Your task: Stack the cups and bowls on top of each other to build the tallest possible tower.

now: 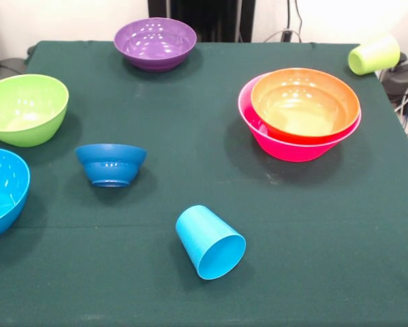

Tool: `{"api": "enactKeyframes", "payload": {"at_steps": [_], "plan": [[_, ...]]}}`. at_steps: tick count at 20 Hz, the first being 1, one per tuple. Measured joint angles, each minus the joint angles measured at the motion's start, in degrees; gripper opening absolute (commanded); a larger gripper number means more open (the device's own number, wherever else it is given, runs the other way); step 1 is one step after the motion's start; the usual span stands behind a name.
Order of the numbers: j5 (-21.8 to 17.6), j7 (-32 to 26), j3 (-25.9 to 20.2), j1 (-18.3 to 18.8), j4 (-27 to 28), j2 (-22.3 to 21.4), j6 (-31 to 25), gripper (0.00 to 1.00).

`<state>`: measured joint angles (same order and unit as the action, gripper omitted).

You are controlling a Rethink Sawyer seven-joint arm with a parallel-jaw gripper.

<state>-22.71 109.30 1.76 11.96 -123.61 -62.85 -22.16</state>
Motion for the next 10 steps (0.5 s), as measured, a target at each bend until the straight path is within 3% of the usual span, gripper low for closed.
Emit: {"api": "enactKeyframes", "payload": {"at_steps": [10], "plan": [[-4.2,0.0,-2.5,8.7,-7.4,-0.5,6.1,1.0]]}}
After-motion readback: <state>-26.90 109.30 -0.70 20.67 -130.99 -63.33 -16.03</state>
